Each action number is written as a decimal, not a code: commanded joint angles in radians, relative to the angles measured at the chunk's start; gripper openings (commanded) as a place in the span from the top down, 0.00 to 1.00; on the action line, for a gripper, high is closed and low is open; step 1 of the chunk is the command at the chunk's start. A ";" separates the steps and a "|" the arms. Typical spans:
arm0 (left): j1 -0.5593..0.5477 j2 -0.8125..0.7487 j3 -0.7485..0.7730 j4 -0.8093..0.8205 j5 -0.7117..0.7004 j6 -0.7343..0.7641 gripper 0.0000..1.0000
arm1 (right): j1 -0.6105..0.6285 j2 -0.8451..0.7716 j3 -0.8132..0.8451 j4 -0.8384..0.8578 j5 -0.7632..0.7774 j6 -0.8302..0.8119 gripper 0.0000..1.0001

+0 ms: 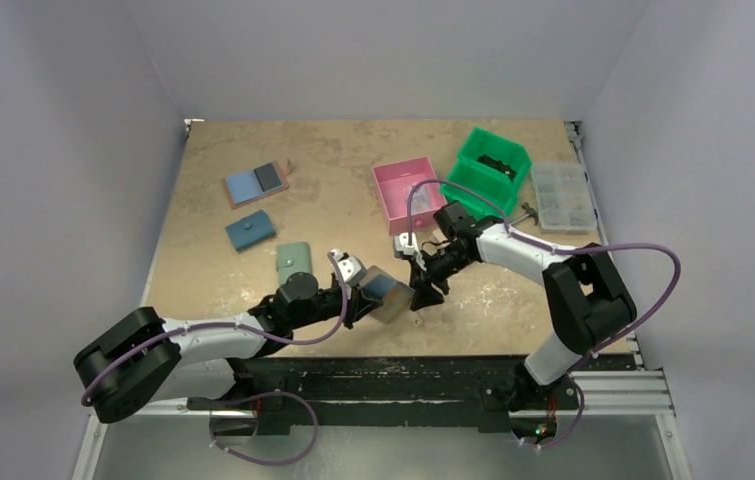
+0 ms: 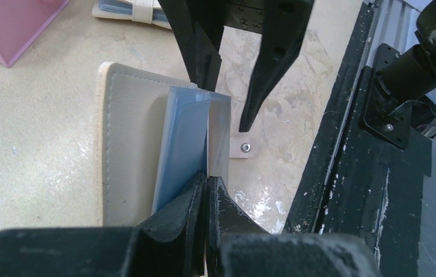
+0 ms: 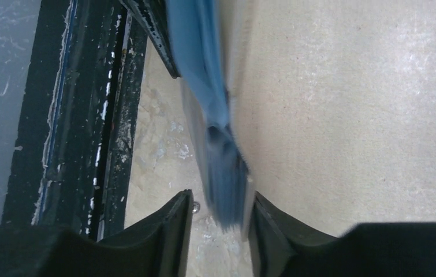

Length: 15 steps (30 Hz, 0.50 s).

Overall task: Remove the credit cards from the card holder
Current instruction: Remove the credit card from the card holder.

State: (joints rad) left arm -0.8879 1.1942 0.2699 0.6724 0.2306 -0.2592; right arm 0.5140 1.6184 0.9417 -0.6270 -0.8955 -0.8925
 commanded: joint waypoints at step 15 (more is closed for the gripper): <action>0.070 -0.031 -0.072 0.241 0.099 -0.232 1.00 | 0.000 0.164 0.228 -0.330 -0.020 -0.119 0.98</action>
State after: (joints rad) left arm -0.8608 1.1648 0.1978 0.7818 0.2527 -0.3679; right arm 0.5163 1.7180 1.0763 -0.7944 -0.9279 -0.9302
